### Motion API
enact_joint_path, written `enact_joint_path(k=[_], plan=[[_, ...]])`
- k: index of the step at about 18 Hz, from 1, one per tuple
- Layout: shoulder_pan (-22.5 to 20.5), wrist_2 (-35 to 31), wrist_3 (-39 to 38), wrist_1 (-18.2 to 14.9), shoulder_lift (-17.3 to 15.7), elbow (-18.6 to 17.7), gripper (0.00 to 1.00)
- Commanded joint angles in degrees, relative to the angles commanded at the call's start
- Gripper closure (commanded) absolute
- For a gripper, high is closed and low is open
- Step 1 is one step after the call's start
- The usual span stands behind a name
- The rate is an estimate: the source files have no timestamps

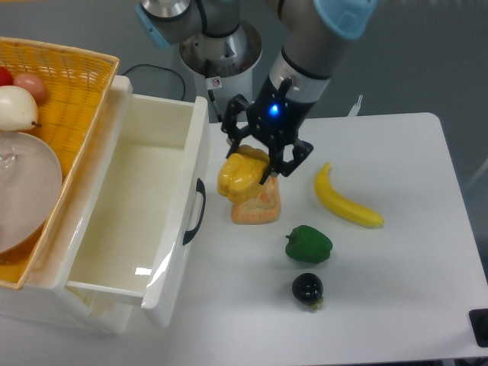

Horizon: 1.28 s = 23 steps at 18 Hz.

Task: Place the yellow pepper in the upper white drawer
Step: 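Lift the yellow pepper up off the bread toy, then carry the yellow pepper over the open white drawer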

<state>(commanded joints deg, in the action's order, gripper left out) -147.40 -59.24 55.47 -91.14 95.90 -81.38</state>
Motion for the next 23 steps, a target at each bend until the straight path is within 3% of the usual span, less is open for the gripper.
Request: enact_joint_path(k=[6, 18, 23], plan=[[3.25, 3.86, -10.02, 0.09, -1.24, -1.86, 0.76], [7.56, 3.52, -10.73, 0.61, -1.50, -3.87, 0.69], [7.65, 3.43, -10.21, 0.70, -1.42, -4.23, 0.56]])
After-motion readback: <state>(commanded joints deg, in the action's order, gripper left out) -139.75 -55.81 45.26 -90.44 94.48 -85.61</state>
